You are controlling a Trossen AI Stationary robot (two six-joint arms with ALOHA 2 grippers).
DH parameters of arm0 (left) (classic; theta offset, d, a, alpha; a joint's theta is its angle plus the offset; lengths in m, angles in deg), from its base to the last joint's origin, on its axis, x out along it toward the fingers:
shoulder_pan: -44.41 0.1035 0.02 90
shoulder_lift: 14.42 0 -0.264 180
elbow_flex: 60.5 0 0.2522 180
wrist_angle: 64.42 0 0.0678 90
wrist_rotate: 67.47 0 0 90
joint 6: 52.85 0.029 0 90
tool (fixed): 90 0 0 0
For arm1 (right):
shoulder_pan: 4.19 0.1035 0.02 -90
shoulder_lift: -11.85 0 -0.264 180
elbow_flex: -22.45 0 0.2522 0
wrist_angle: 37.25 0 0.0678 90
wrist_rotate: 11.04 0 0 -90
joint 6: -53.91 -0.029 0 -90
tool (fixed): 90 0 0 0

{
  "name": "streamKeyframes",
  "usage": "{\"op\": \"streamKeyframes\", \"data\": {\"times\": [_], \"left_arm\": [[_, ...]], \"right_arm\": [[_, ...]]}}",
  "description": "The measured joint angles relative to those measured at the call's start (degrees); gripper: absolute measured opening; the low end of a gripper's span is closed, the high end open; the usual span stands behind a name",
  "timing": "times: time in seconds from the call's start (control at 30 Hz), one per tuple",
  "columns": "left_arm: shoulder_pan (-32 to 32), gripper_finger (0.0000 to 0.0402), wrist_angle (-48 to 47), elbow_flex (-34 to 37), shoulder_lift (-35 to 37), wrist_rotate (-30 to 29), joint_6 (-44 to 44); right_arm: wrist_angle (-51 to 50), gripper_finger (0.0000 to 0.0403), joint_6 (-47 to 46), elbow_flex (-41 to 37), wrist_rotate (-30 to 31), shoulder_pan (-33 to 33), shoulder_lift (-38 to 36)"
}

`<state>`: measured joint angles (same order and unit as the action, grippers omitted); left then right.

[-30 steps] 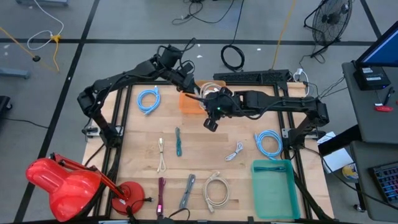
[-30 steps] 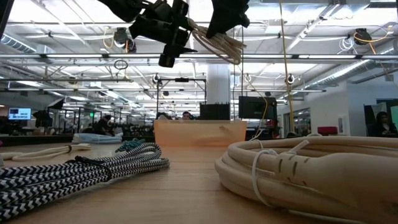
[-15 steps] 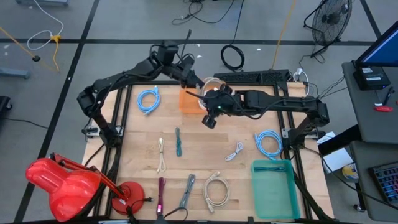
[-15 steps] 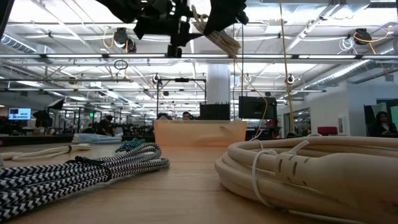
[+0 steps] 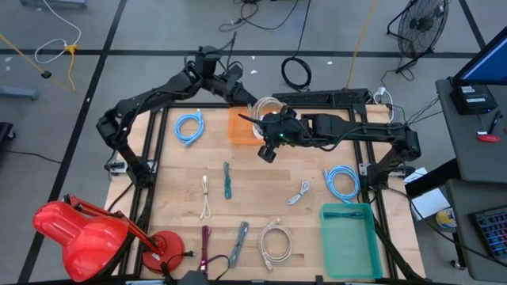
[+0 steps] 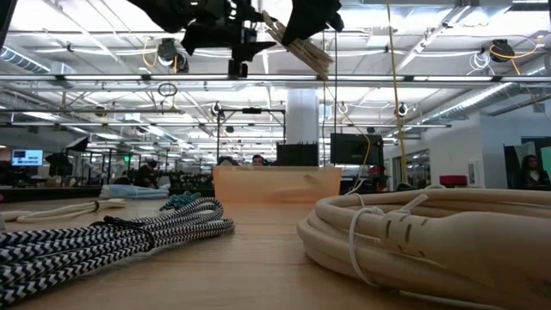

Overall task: Pick & Place USB Port
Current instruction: Put the large top brown charger cable into the orange bin

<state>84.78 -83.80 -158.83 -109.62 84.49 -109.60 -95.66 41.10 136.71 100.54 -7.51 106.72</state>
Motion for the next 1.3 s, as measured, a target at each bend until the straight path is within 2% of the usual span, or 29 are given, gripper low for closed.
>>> {"op": "streamKeyframes", "data": {"times": [0.47, 0.73, 1.2, 1.3], "left_arm": [[0.27, 0.0209, 0.48, -0.07, 1.44, -0.60, 1.98], [0.49, 0.0209, -7.06, -0.05, 1.40, -3.69, 7.07], [-2.80, 0.0210, -3.35, -0.04, 1.40, -6.47, 4.80], [-3.00, 0.0209, -3.44, -0.04, 1.40, -7.64, 5.33]], "right_arm": [[1.00, 0.0030, -0.01, -0.01, 0.97, 0.02, 0.00], [1.19, 0.0030, -1.30, 0.00, 0.94, 0.02, 0.00], [2.62, 0.0030, -1.24, 0.00, 0.59, -0.57, -0.02], [2.45, 0.0030, -3.43, 0.00, -1.59, -1.28, -0.02]]}}
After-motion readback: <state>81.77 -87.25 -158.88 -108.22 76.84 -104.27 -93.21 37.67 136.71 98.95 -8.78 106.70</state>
